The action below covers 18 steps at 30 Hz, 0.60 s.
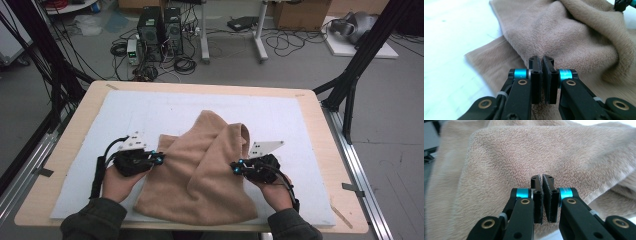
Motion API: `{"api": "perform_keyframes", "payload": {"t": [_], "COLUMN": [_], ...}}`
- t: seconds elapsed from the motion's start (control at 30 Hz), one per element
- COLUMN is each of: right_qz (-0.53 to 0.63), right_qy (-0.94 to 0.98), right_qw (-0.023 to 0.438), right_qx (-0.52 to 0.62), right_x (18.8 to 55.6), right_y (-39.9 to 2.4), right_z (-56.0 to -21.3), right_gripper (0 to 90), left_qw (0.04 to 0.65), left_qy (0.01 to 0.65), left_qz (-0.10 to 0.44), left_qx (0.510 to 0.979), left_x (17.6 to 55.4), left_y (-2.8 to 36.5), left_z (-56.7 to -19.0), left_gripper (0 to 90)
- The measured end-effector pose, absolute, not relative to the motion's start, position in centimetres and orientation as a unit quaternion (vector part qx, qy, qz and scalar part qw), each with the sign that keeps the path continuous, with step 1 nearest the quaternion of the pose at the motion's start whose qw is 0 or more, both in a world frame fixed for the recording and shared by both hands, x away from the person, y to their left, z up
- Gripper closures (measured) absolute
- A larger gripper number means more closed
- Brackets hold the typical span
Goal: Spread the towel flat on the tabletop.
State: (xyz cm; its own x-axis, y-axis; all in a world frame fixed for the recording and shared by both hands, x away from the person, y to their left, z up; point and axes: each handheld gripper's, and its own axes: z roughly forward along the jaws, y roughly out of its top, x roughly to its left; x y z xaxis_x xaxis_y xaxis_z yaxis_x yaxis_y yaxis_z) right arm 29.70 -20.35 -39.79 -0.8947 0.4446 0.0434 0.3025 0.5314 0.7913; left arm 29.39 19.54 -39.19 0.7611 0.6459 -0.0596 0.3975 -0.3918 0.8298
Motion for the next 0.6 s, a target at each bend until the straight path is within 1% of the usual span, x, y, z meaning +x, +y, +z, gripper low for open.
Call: {"api": "perform_keyframes", "payload": {"t": [0.03,0.07,0.1,0.2,0.23,0.33,0.4,0.47,0.5,0.53,0.57,0.6], "right_qz": [0.434,0.438,0.438,0.435,0.435,0.423,0.424,0.427,0.434,0.439,0.446,0.448], "right_qy": [0.871,0.872,0.872,0.876,0.876,0.883,0.883,0.88,0.877,0.874,0.87,0.869], "right_qw": [0.082,0.079,0.079,0.077,0.077,0.063,0.054,0.042,0.041,0.046,0.053,0.057], "right_qx": [0.214,0.204,0.204,0.191,0.191,0.192,0.194,0.202,0.202,0.202,0.203,0.203], "right_x": [29.7,28.6,28.6,26.3,26.3,24.7,24.5,24.4,24.5,24.7,25.0,25.3], "right_y": [-20.4,-20.2,-20.2,-20.3,-20.3,-20.5,-20.7,-21.0,-21.1,-21.2,-21.1,-21.1], "right_z": [-39.8,-39.4,-39.4,-39.0,-39.0,-39.8,-40.2,-40.8,-40.6,-40.3,-39.8,-39.4], "right_gripper": [87.3,87.3,87.3,87.3,87.3,87.3,87.3,85.4,83.3,79.8,75.1,72.0], "left_qw": [0.453,0.46,0.46,0.462,0.463,0.455,0.451,0.448,0.449,0.452,0.461,0.464], "left_qy": [0.318,0.319,0.319,0.323,0.325,0.324,0.326,0.32,0.318,0.315,0.314,0.313], "left_qz": [0.142,0.149,0.149,0.166,0.168,0.175,0.167,0.157,0.151,0.148,0.144,0.142], "left_qx": [0.821,0.815,0.815,0.809,0.807,0.811,0.814,0.82,0.821,0.821,0.817,0.816], "left_x": [28.8,27.1,27.1,24.4,23.7,21.5,20.5,20.1,20.2,20.4,20.9,21.3], "left_y": [19.9,20.9,20.9,22.2,22.5,23.1,23.4,23.5,23.5,23.5,23.5,23.5], "left_z": [-39.1,-38.8,-38.8,-38.7,-38.8,-39.2,-39.8,-40.2,-40.3,-40.2,-39.9,-39.5], "left_gripper": [85.7,85.7,85.7,85.7,85.7,85.7,85.7,84.6,83.2,78.6,69.9,65.2]}}
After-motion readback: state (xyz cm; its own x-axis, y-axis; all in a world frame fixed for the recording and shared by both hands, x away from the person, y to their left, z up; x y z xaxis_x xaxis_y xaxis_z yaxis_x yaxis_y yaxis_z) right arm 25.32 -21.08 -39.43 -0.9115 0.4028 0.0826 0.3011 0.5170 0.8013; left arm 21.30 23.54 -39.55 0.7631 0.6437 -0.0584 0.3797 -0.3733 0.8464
